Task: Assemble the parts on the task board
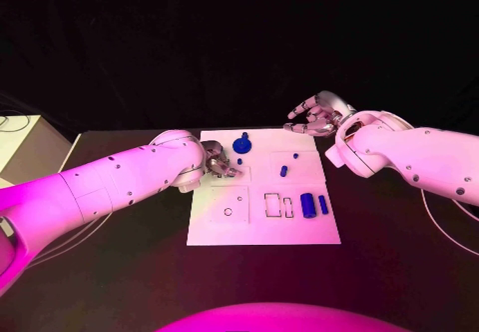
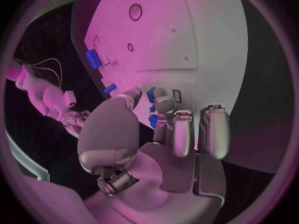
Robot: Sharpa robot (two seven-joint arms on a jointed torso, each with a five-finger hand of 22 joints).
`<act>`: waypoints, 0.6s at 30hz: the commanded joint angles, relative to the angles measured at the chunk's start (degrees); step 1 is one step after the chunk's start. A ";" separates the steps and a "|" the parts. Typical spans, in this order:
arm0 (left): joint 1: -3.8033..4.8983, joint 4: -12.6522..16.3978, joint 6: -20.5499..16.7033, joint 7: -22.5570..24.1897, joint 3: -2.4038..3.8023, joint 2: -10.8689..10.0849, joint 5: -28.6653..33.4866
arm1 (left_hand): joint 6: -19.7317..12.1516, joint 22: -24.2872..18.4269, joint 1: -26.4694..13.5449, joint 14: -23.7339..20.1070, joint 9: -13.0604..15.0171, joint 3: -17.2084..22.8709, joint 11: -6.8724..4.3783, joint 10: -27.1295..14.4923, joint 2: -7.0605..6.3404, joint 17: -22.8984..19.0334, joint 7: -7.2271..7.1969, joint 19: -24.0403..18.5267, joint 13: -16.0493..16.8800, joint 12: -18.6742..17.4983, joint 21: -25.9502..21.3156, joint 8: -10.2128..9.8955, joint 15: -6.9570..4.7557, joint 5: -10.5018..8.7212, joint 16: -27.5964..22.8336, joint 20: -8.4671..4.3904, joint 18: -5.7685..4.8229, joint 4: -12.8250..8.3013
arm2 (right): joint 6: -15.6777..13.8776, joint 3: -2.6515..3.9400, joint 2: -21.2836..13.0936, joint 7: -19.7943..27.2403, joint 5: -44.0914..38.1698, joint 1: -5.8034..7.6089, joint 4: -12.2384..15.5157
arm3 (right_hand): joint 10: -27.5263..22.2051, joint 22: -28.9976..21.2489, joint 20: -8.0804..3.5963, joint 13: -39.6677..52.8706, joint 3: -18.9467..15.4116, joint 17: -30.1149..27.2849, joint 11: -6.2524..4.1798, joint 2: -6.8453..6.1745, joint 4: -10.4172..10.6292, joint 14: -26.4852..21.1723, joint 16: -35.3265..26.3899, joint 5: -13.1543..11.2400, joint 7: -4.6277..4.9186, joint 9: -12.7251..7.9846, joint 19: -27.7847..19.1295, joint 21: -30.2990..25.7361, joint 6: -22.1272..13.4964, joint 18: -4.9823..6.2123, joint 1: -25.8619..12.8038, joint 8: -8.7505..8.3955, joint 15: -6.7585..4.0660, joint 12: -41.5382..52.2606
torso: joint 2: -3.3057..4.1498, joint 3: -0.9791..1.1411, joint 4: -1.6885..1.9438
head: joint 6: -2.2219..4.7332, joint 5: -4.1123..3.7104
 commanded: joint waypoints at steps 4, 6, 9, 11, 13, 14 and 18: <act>-0.21 0.95 1.76 -0.36 0.80 -0.54 0.02 | 0.30 4.17 0.07 6.04 0.10 -0.64 0.26 -0.15 0.46 15.01 0.23 0.37 -0.09 0.36 -0.07 -0.15 -0.25 -0.22 0.20 0.00 -0.47 0.08 | 0.02 0.03 -0.07 0.70 -0.26 -0.11 0.01 | 1.43 15.09 -0.07 10.82 0.18 9.24 -0.14 -0.23 0.02 4.54 -0.21 0.10 -0.08 0.07 6.10 0.27 -0.44 -0.82 -0.37 0.37 -0.14 -0.28 | -0.01 0.00 0.01 | 0.08 0.02; -0.21 1.21 1.70 -0.37 1.17 -0.70 -0.13 | 0.30 4.17 0.07 6.04 0.10 -0.64 0.26 -0.15 0.46 15.01 0.23 0.37 -0.09 0.36 -0.07 -0.15 -0.25 -0.22 0.20 0.00 -0.47 0.08 | 0.00 0.03 -0.08 0.70 -0.25 -0.14 -0.01 | 1.47 15.09 -0.07 10.85 0.16 9.24 -0.14 -0.23 0.07 4.54 -0.22 0.09 -0.08 0.07 6.10 0.27 -0.46 -0.82 -0.51 0.38 -0.14 -0.23 | 0.00 0.04 0.00 | 0.16 0.06; -0.21 1.62 1.64 -0.37 1.81 -0.94 -0.34 | 0.30 4.17 0.07 6.04 0.10 -0.64 0.26 -0.15 0.46 15.01 0.23 0.37 -0.09 0.36 -0.07 -0.15 -0.25 -0.22 0.20 0.00 -0.47 0.08 | -0.02 0.03 -0.10 0.71 -0.24 -0.18 -0.03 | 1.47 15.09 -0.07 10.85 0.16 9.24 -0.14 -0.23 0.07 4.54 -0.22 0.09 -0.08 0.07 6.10 0.27 -0.46 -0.82 -0.51 0.38 -0.14 -0.23 | -0.02 0.04 -0.02 | 0.16 0.06; -0.21 1.92 1.66 -0.37 2.18 -1.08 -0.49 | 0.30 4.17 0.07 6.04 0.10 -0.64 0.26 -0.15 0.46 15.01 0.23 0.37 -0.09 0.36 -0.07 -0.15 -0.25 -0.22 0.20 0.00 -0.47 0.08 | -0.04 0.03 -0.10 0.72 -0.23 -0.19 -0.05 | 1.47 15.09 -0.07 10.85 0.16 9.24 -0.14 -0.23 0.07 4.54 -0.22 0.09 -0.08 0.07 6.10 0.27 -0.46 -0.82 -0.51 0.38 -0.14 -0.23 | -0.01 0.05 -0.02 | 0.20 0.05; -0.22 2.29 1.71 -0.37 2.72 -1.25 -0.72 | 0.30 4.17 0.07 6.04 0.10 -0.64 0.26 -0.15 0.46 15.01 0.23 0.37 -0.09 0.36 -0.07 -0.15 -0.25 -0.22 0.20 0.00 -0.47 0.08 | -0.05 0.03 -0.11 0.73 -0.22 -0.22 -0.06 | 1.47 15.09 -0.07 10.85 0.16 9.24 -0.14 -0.23 0.07 4.54 -0.22 0.09 -0.08 0.07 6.10 0.27 -0.46 -0.82 -0.51 0.38 -0.14 -0.23 | 0.01 0.04 -0.04 | 0.25 0.06; -0.22 2.53 1.75 -0.36 3.04 -1.36 -0.82 | 0.32 4.11 -0.02 6.02 0.11 -0.81 0.25 -0.15 0.53 14.94 0.23 0.33 -0.11 0.37 -0.10 -0.15 -0.25 -0.23 0.17 0.00 -0.45 0.08 | -0.07 0.03 -0.11 0.73 -0.21 -0.23 -0.07 | 1.47 15.09 -0.07 10.85 0.16 9.24 -0.14 -0.23 0.07 4.54 -0.22 0.09 -0.08 0.07 6.10 0.27 -0.46 -0.82 -0.51 0.38 -0.14 -0.23 | 0.03 0.05 -0.05 | 0.31 0.06; -0.22 3.61 1.95 -0.35 4.52 -1.89 -1.01 | 0.31 4.12 -0.02 6.01 0.11 -0.83 0.25 -0.15 0.54 14.89 0.23 0.33 -0.12 0.37 -0.09 -0.15 -0.25 -0.22 0.13 0.00 -0.45 0.08 | -0.13 0.03 -0.16 0.75 -0.18 -0.26 -0.11 | 1.47 15.09 -0.07 10.85 0.16 9.24 -0.14 -0.23 0.07 4.54 -0.22 0.09 -0.08 0.07 6.10 0.27 -0.46 -0.82 -0.51 0.38 -0.14 -0.23 | 0.01 0.08 -0.04 | 0.53 0.11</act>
